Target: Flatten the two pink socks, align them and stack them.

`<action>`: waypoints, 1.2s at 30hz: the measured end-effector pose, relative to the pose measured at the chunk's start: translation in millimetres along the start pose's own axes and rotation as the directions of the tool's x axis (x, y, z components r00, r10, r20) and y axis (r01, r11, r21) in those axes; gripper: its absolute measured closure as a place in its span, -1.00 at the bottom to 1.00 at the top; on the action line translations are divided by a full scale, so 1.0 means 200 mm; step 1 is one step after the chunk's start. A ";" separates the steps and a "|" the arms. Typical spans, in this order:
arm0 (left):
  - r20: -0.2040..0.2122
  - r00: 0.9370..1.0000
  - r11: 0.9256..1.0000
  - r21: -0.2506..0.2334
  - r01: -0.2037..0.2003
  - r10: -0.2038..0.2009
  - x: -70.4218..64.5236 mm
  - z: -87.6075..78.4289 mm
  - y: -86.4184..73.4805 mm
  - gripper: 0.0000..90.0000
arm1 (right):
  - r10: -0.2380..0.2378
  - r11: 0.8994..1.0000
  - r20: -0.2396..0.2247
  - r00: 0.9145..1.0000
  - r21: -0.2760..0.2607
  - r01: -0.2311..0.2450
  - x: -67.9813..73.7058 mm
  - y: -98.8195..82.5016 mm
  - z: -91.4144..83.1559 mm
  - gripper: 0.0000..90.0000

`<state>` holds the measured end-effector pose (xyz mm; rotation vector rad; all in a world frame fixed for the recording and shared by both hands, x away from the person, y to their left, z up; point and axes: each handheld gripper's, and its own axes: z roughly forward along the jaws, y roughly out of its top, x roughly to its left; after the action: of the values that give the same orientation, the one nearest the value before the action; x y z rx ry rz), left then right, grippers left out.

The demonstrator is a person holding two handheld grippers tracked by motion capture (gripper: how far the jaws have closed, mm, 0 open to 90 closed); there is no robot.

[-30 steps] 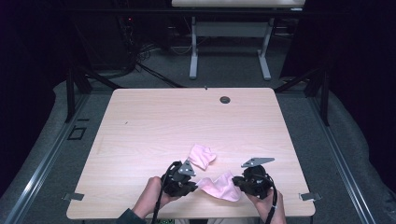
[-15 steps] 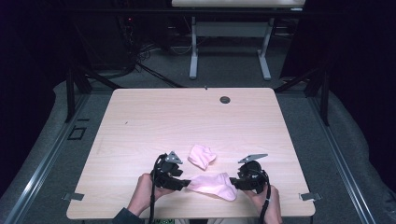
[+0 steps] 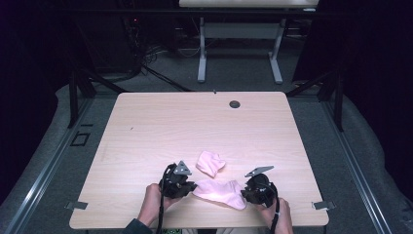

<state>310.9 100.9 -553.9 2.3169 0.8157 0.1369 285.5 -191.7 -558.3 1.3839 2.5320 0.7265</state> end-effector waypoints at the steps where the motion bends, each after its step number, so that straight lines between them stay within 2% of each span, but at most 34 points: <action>1: 0.002 1.000 1.000 0.006 -0.002 0.002 0.00 0.00 0.00 0.95 | 0.021 0.999 -0.004 1.000 -0.025 -0.021 0.01 0.00 0.01 0.77; 2: -0.003 1.000 1.000 0.008 0.000 0.001 0.00 0.01 0.00 0.96 | 0.009 1.000 -0.022 1.000 -0.021 -0.009 0.01 0.00 0.01 0.79; 3: -0.008 1.000 1.000 0.011 -0.003 0.003 0.00 0.01 -0.01 0.96 | -0.004 1.000 -0.011 1.000 -0.009 0.004 0.01 0.01 0.01 0.80; 5: -0.009 1.000 1.000 0.014 -0.001 0.001 0.00 0.02 -0.01 0.97 | -0.004 1.000 -0.018 1.000 -0.014 0.003 0.01 0.01 0.01 0.82; 6: -0.021 1.000 1.000 0.017 0.008 -0.007 0.00 0.02 -0.01 0.98 | 0.003 1.000 -0.025 1.000 -0.018 -0.003 0.01 0.01 0.01 0.82; 7: -0.016 1.000 1.000 0.015 0.020 -0.019 0.01 0.02 -0.02 0.98 | 0.001 1.000 -0.030 1.000 -0.018 -0.001 0.01 0.01 0.00 0.82; 8: -0.027 0.999 1.000 0.015 0.027 -0.027 0.01 0.01 -0.02 0.98 | 0.009 1.000 -0.021 1.000 -0.027 -0.010 0.02 0.01 0.00 0.82; 9: -0.038 0.999 0.999 0.012 0.040 -0.039 0.00 0.00 -0.03 0.98 | -0.007 1.000 -0.017 1.000 -0.012 0.007 0.01 0.01 -0.01 0.82; 10: -0.038 0.999 0.999 0.012 0.040 -0.039 0.00 0.00 -0.03 0.98 | -0.004 1.000 -0.019 1.000 -0.024 0.004 0.02 0.00 -0.02 0.82; 11: -0.043 0.997 0.997 0.011 0.072 -0.071 0.00 -0.03 -0.06 0.98 | -0.002 0.999 -0.027 1.000 -0.034 0.002 0.02 0.00 -0.03 0.82; 17: -0.032 0.989 0.989 0.030 0.147 -0.146 -0.03 -0.10 -0.14 0.98 | -0.020 0.998 -0.055 0.998 -0.057 0.017 0.06 0.02 -0.05 0.82; 18: -0.032 0.989 0.989 0.030 0.147 -0.146 -0.03 -0.10 -0.14 0.98 | -0.020 0.998 -0.055 0.998 -0.057 0.017 0.06 0.02 -0.05 0.82; 19: -0.028 0.985 0.985 0.037 0.171 -0.170 -0.04 -0.12 -0.16 0.97 | -0.021 0.998 -0.063 0.998 -0.056 0.017 0.07 0.03 -0.05 0.82; 21: -0.031 0.982 0.981 0.042 0.189 -0.188 -0.03 -0.12 -0.18 0.97 | -0.029 0.998 -0.065 0.997 -0.053 0.026 0.07 0.04 -0.05 0.82; 23: -0.034 0.979 0.978 0.053 0.203 -0.201 -0.03 -0.12 -0.20 0.97 | -0.031 0.998 -0.071 0.997 -0.049 0.027 0.08 0.04 -0.03 0.82; 26: -0.029 0.976 0.974 0.066 0.215 -0.214 -0.02 -0.10 -0.21 0.97 | -0.043 0.999 -0.054 0.998 -0.022 0.042 0.08 0.04 -0.01 0.82; 30: -0.034 0.978 0.976 0.067 0.207 -0.205 -0.01 -0.10 -0.20 0.96 | -0.044 0.999 -0.062 0.997 -0.012 0.043 0.09 0.05 0.01 0.80; 31: -0.036 0.979 0.977 0.066 0.204 -0.202 -0.01 -0.10 -0.20 0.96 | -0.046 0.999 -0.079 0.996 -0.006 0.045 0.08 0.05 0.01 0.77; 32: -0.047 0.977 0.976 0.064 0.209 -0.206 -0.01 -0.11 -0.20 0.89 | -0.041 0.999 -0.087 0.995 -0.014 0.040 0.08 0.05 0.01 0.73; 33: -0.054 0.976 0.975 0.060 0.216 -0.212 0.00 -0.11 -0.20 0.74 | -0.058 0.998 -0.089 0.994 0.004 0.058 0.07 0.05 0.01 0.69; 35: -0.049 0.975 0.974 0.053 0.219 -0.217 0.01 -0.12 -0.19 0.44 | -0.036 0.999 -0.100 0.994 -0.027 0.033 0.07 0.06 0.00 0.53; 36: -0.047 0.973 0.973 0.023 0.228 -0.227 0.02 -0.15 -0.19 0.30 | -0.048 0.999 -0.105 0.993 -0.028 0.045 0.05 0.06 -0.01 0.42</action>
<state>286.1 141.4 -555.2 2.2338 1.1050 0.0765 287.9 -177.9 -549.0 1.3073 2.6155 0.8413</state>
